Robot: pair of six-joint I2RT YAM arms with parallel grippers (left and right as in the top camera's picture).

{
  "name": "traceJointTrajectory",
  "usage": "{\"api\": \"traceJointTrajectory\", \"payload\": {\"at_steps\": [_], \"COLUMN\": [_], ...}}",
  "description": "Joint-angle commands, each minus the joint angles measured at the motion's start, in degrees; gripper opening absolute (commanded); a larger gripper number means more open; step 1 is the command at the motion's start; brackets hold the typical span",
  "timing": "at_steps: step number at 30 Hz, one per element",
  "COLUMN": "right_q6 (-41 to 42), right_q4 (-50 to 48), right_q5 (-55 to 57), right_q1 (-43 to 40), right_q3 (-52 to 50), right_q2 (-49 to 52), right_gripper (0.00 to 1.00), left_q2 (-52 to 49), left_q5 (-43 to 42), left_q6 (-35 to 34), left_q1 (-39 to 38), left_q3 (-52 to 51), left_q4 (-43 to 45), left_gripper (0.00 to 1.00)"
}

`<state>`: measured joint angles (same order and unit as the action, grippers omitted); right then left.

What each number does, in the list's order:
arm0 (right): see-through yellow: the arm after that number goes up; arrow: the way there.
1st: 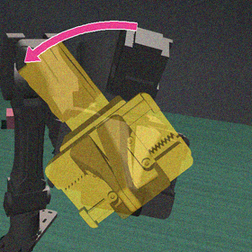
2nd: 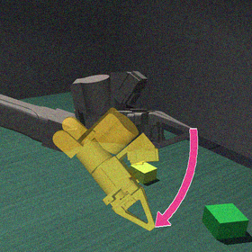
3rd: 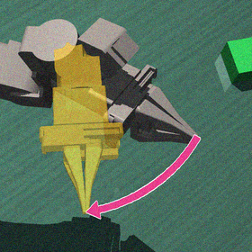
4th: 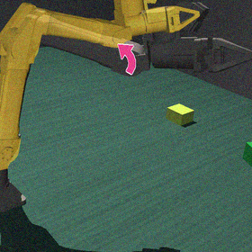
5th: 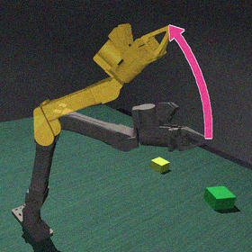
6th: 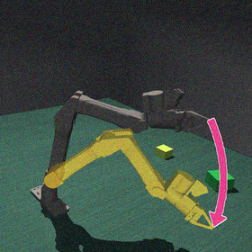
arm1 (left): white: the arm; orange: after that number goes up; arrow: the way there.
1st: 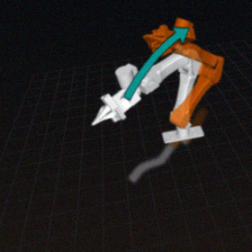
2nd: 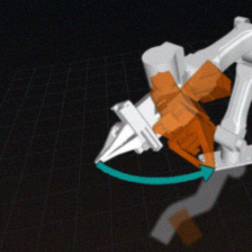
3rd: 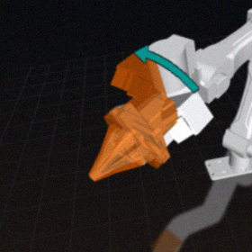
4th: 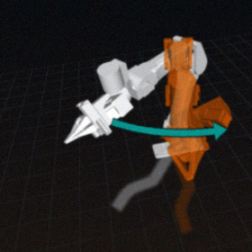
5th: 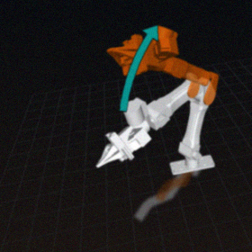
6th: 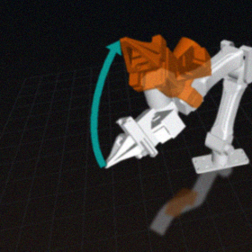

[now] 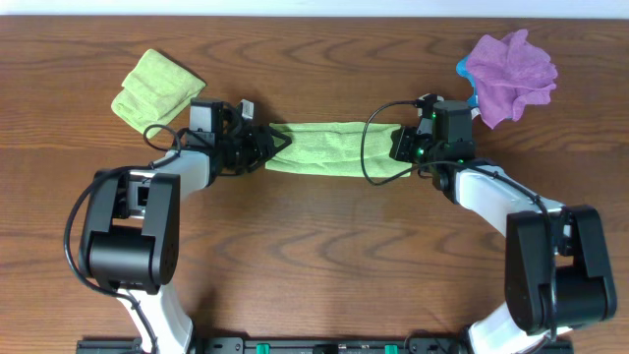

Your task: Fold the cloth

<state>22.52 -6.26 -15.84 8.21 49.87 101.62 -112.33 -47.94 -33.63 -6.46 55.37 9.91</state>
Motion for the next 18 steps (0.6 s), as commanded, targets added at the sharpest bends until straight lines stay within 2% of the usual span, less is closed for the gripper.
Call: {"api": "traceJointTrajectory", "payload": {"at_steps": [1,6,9,12,15,16,18], "right_q6": [-0.3,-0.3,-0.3,-0.3,-0.3,-0.3,-0.3], "right_q4": [0.1,0.1,0.5,1.3,1.8,2.0,1.9], "right_q5": [-0.3,-0.3,-0.3,-0.3,-0.3,-0.3,-0.3], "right_q1": [0.5,0.5,0.5,0.5,0.5,0.5,0.5], "right_q3": [1.0,1.0,1.0,1.0,1.0,1.0,1.0], "right_q2": [0.3,0.3,0.3,0.3,0.3,0.3,0.3], "right_gripper": [0.01,0.01,0.02,0.01,0.01,0.01,0.01], "left_q2": [-0.8,-0.8,-0.8,-0.8,-0.8,-0.8,-0.8], "left_q5": [2.3,5.1,6.0,6.1,6.2,6.2,6.1], "left_q6": [0.6,0.6,0.7,0.6,0.6,0.6,0.6], "left_q1": [-1.1,-2.3,-2.6,-2.6,-2.6,-2.6,-2.4], "left_q3": [0.6,0.6,0.6,0.6,0.6,0.6,0.6], "left_q4": [0.5,0.6,1.1,2.4,4.2,4.8,5.8], "left_gripper": [0.58,0.56,0.49,0.34,0.09,0.06,0.06]}}
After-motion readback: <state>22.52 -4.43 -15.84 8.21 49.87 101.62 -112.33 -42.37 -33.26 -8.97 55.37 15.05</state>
